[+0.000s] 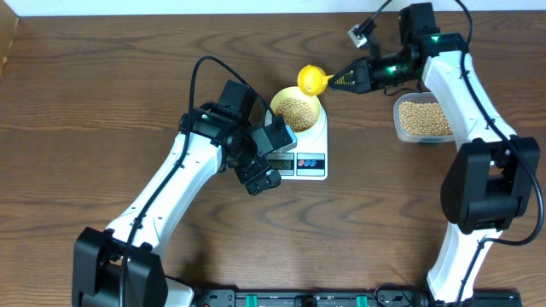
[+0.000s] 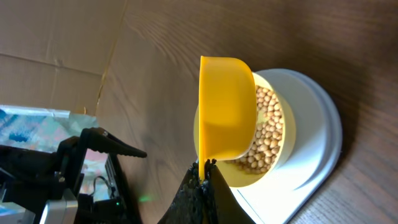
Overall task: Scoop item into bowl and weigh 50g on scale
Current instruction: 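Lift the scoop out of the bowl and hold it raised right of it, then carry the scoop right over the clear soybean tub, then lower the scoop into the soybeans in the tub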
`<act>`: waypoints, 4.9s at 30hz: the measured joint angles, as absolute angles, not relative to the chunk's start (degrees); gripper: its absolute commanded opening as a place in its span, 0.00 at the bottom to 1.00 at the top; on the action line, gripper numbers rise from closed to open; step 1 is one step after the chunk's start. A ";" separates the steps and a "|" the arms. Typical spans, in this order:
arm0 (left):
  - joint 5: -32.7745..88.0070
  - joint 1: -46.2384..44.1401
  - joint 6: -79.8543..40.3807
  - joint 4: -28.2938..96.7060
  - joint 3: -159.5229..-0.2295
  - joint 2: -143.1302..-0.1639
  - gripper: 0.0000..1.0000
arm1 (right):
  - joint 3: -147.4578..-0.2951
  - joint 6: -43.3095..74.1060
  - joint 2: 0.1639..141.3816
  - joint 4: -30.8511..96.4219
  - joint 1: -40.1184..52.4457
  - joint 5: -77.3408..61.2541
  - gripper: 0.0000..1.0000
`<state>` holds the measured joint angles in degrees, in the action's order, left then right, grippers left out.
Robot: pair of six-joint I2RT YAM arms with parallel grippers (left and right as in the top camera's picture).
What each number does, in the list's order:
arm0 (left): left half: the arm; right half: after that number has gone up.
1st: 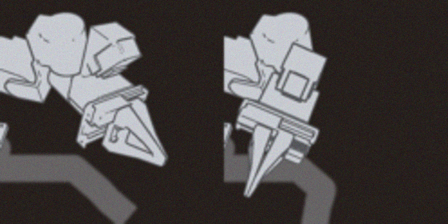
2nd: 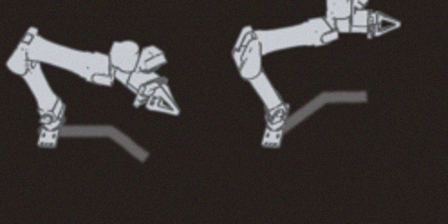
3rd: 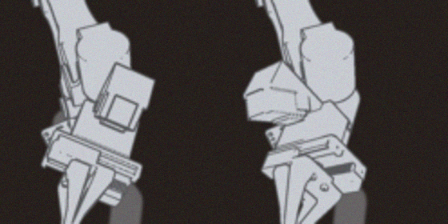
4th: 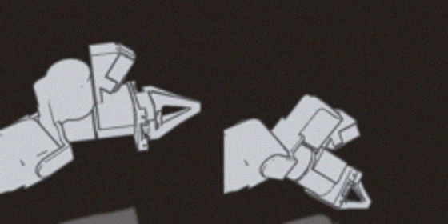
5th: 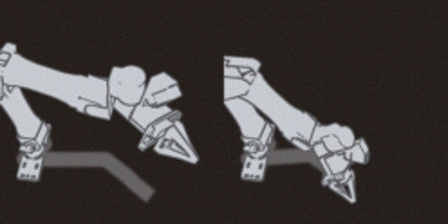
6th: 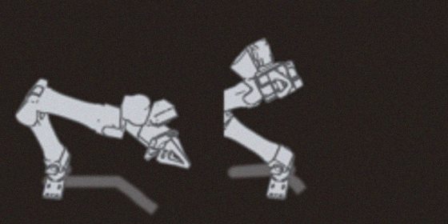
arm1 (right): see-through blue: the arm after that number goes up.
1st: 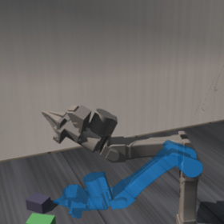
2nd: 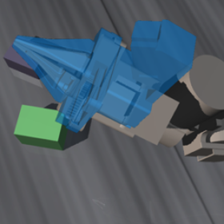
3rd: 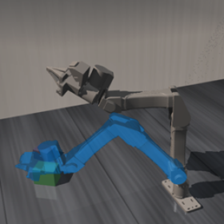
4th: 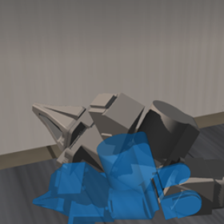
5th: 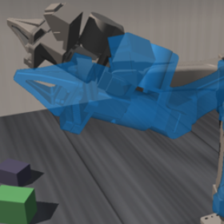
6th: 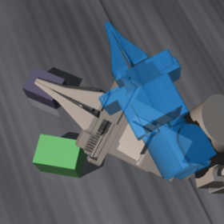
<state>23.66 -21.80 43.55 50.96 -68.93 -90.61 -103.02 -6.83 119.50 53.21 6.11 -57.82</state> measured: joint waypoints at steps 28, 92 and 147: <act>23.66 -21.80 43.55 50.96 -68.93 -90.61 0.98 | -103.02 -8.01 119.52 46.13 5.58 -59.13 0.01; 23.66 -21.80 43.55 50.96 -68.93 -90.61 0.98 | -103.22 -28.62 119.50 61.56 -4.97 -71.02 0.01; 23.66 -21.80 43.55 50.96 -68.93 -90.61 0.98 | -113.14 -24.64 119.50 80.12 -15.77 -29.54 0.01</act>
